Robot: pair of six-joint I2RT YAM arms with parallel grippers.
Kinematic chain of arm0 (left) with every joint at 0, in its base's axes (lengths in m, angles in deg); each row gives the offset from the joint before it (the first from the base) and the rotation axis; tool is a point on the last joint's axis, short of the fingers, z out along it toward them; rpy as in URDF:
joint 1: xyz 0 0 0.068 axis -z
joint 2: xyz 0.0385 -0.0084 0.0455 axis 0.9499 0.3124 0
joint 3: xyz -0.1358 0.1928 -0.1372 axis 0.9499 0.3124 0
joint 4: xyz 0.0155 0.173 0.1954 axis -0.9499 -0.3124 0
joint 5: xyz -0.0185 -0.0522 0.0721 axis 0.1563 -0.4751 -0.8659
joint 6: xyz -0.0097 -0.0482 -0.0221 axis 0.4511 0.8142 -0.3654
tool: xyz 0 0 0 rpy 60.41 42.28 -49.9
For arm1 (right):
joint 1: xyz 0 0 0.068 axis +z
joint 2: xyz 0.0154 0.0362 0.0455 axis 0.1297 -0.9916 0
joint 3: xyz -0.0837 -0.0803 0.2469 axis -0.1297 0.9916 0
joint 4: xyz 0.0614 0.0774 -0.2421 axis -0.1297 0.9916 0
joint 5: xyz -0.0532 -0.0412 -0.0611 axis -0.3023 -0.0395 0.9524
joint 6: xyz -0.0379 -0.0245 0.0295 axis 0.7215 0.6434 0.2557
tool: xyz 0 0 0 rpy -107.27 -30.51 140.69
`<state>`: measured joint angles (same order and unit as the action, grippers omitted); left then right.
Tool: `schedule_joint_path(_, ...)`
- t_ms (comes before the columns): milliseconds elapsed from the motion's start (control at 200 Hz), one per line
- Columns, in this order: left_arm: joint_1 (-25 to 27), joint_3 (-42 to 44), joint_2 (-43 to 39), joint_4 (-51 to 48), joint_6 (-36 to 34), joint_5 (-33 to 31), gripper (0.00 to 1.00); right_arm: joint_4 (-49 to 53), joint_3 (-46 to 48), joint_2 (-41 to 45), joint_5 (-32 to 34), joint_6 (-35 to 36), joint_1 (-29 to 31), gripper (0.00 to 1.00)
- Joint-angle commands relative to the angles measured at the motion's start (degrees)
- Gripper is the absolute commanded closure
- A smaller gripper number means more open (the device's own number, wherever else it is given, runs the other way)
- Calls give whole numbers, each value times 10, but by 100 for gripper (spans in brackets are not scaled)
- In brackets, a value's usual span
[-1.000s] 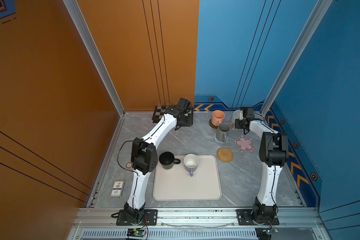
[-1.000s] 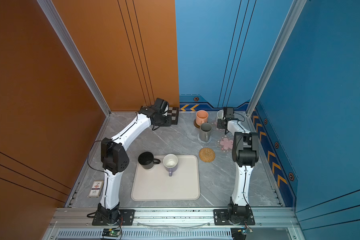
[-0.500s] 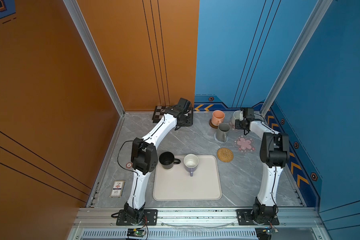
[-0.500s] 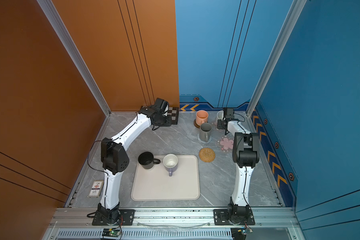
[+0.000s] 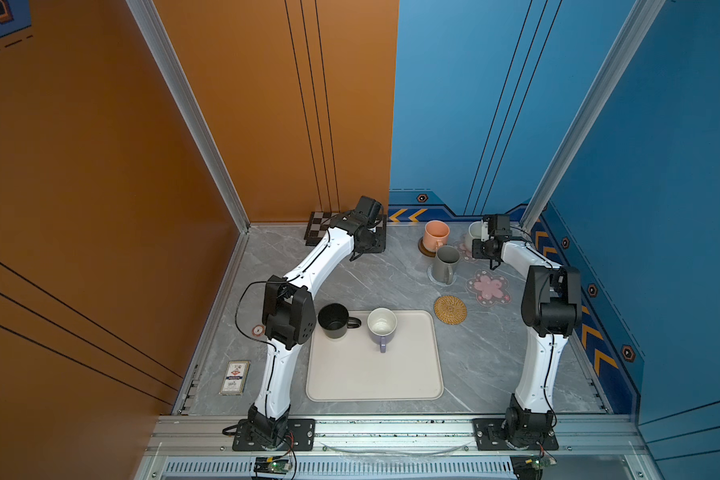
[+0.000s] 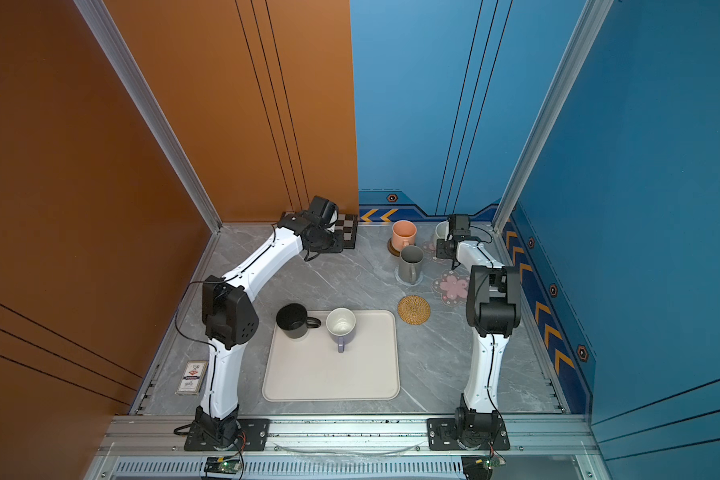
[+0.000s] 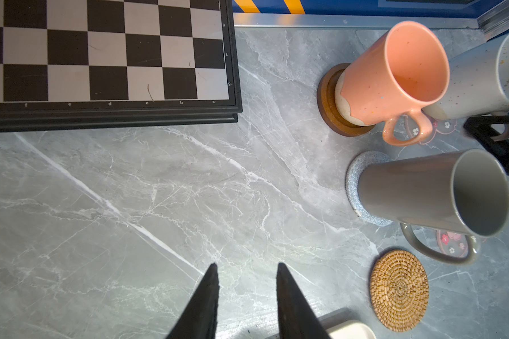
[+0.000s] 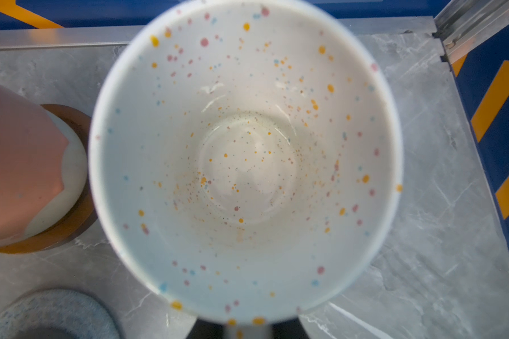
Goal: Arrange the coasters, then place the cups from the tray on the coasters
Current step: 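Lower the speckled mug onto the farther pink flower coaster and open the right gripper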
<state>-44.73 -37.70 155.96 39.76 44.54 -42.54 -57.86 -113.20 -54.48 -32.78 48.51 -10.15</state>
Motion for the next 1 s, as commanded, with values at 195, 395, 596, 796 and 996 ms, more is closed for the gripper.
schedule_joint_path(195, 3, 0, -5, -6, 6, 6, 66, -25, -28, 27, 10, 1, -6, 100)
schedule_joint_path(395, 3, -1, -3, -6, 7, 8, 66, -21, -29, 23, 10, 0, -6, 100)
schedule_joint_path(596, 3, -8, 1, -6, 5, 10, 66, -21, -28, 20, 7, 0, -8, 100)
schedule_joint_path(796, 3, -7, 4, -6, 6, 11, 66, -28, -29, 16, -4, -6, -9, 100)
schedule_joint_path(996, 2, -4, 4, -6, 8, 12, 66, -31, -26, 9, -9, -16, -9, 100)
